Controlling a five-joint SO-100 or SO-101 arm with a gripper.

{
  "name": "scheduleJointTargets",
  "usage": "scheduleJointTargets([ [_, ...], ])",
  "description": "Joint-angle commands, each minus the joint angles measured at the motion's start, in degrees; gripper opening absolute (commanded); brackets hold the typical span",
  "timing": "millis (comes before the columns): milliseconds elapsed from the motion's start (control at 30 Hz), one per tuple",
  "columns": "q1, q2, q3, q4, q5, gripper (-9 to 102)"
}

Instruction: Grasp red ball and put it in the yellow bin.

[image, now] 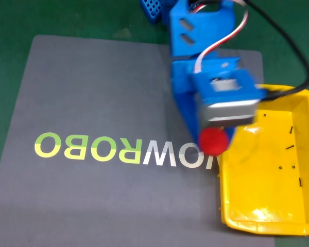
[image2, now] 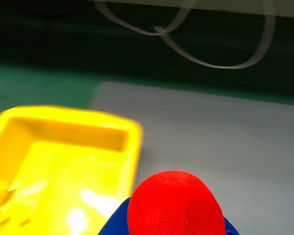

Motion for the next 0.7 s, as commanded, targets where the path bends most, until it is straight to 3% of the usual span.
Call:
scheduleJointTargets([
  [0, -5.2, 6.0, 2.1, 0.2, -0.8, 0],
  [333, -17.6, 6.9, 5.8, 0.1, -1.2, 0],
  [667, -16.8, 4.6, 5.1, -0.8, -2.1, 2],
])
